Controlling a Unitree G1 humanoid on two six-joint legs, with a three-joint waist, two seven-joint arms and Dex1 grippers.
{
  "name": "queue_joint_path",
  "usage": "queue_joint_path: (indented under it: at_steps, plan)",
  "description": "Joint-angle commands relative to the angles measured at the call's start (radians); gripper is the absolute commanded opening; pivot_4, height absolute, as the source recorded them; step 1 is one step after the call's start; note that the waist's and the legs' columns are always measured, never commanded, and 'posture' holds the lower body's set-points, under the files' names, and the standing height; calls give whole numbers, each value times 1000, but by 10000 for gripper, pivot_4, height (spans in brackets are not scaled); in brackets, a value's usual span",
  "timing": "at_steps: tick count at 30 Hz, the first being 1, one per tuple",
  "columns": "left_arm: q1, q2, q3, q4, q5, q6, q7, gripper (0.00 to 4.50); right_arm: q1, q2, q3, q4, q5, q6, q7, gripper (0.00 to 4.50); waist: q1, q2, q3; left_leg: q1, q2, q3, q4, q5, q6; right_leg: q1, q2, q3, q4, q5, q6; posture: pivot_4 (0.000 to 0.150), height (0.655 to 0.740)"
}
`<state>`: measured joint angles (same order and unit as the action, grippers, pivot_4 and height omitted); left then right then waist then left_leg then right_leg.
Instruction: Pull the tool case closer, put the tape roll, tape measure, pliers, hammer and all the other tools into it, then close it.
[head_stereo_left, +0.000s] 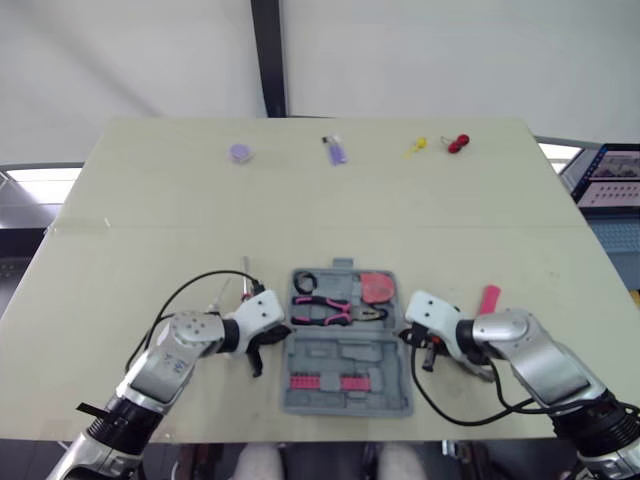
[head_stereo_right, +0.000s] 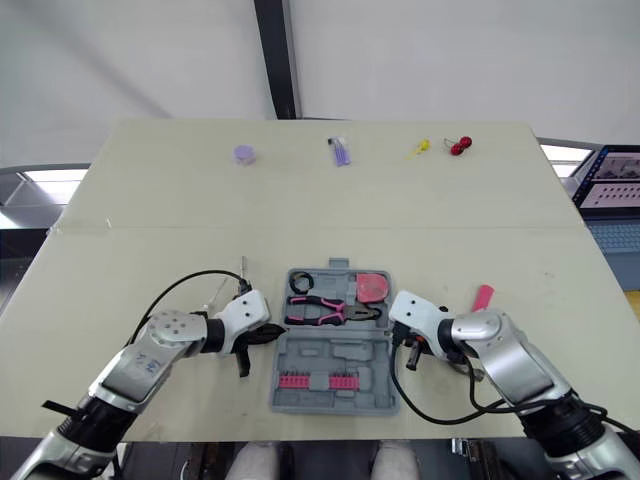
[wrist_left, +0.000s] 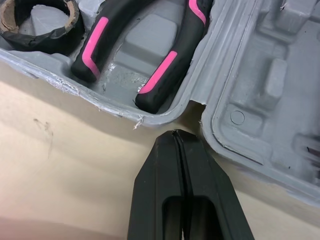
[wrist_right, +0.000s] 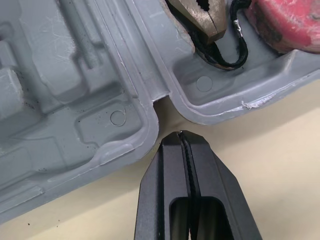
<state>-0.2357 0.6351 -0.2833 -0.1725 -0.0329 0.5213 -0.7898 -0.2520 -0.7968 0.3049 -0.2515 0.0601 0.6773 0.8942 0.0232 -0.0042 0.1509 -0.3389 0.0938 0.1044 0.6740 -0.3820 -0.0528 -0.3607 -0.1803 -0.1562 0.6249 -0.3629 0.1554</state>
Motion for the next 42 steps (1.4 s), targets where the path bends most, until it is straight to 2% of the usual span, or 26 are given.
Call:
queue_joint_path:
  at_steps: [1, 5, 8, 11, 14, 21, 26, 29, 35, 39, 42]
  plan:
    - [34, 32, 54, -44, -37, 16, -28, 0, 26, -26, -83, -18, 42, -6, 16, 486, 1, 0, 0, 0, 0, 0, 0, 0, 0, 0, 0, 0, 0, 0, 0, 1500, 7400]
    - [72, 53, 148, -114, -148, 60, -81, 0, 64, -28, -219, -41, 147, 10, 40, 486, 1, 0, 0, 0, 0, 0, 0, 0, 0, 0, 0, 0, 0, 0, 0, 1500, 7400]
    - [109, 80, 310, -162, -282, 117, -124, 0, 139, -42, -415, -40, 281, 24, 88, 486, 4, 0, 0, -1, 0, 0, 0, 0, 0, 0, 0, 0, 0, 0, 0, 1500, 7400]
    - [137, 120, 473, -128, -338, 148, -108, 0, 221, -48, -627, -7, 405, 73, 122, 486, 4, 0, 0, -2, 0, -1, 0, 0, 0, 0, 0, 0, 0, 0, 0, 1500, 7400]
    - [196, 167, 630, -8, -325, 104, -83, 8750, 284, -52, -809, 110, 453, 72, 119, 9099, 2, 0, 0, 0, 0, -1, -1, 0, 0, 1, 0, 0, -1, 0, 0, 1500, 7400]
    - [297, 200, 839, 284, -238, -61, 57, 44739, 305, -23, -1005, 385, 427, -77, 3, 44922, -7, 0, 0, 3, 0, 3, -7, 0, 0, 0, 0, 1, -3, 0, 0, 1500, 7400]
    - [311, 144, 991, 414, -242, -124, 230, 44739, 286, 56, -1049, 549, 378, -271, -143, 44922, -20, -1, 0, 3, 0, 3, -8, 0, 0, 0, 0, 1, -3, 0, 0, 1500, 7400]
    - [316, 119, 1002, 427, -235, -141, 287, 44739, 276, 71, -1036, 591, 370, -321, -166, 44922, -26, -1, 1, 4, 0, 3, -8, 0, 0, 0, 0, 1, -3, 0, 0, 1500, 7400]
    - [320, 94, 977, 376, -255, -128, 295, 44739, 240, 58, -1016, 657, 362, -384, -165, 44922, -36, -1, 1, 4, 0, 4, -8, 0, 0, 0, 0, 1, -3, 0, 0, 1500, 7400]
    - [310, 86, 946, 356, -266, -137, 273, 44739, 216, 58, -998, 622, 395, -392, -117, 44922, -38, -1, 1, 4, 0, 4, -9, 0, 0, 0, 0, 1, -3, 0, 0, 1500, 7400]
    - [298, 51, 907, 343, -304, -187, 207, 44739, 189, 86, -905, 440, 460, -314, -62, 44922, -45, 0, 1, 4, 0, 4, -9, 0, 0, 0, 0, 1, -3, 0, 0, 1500, 7400]
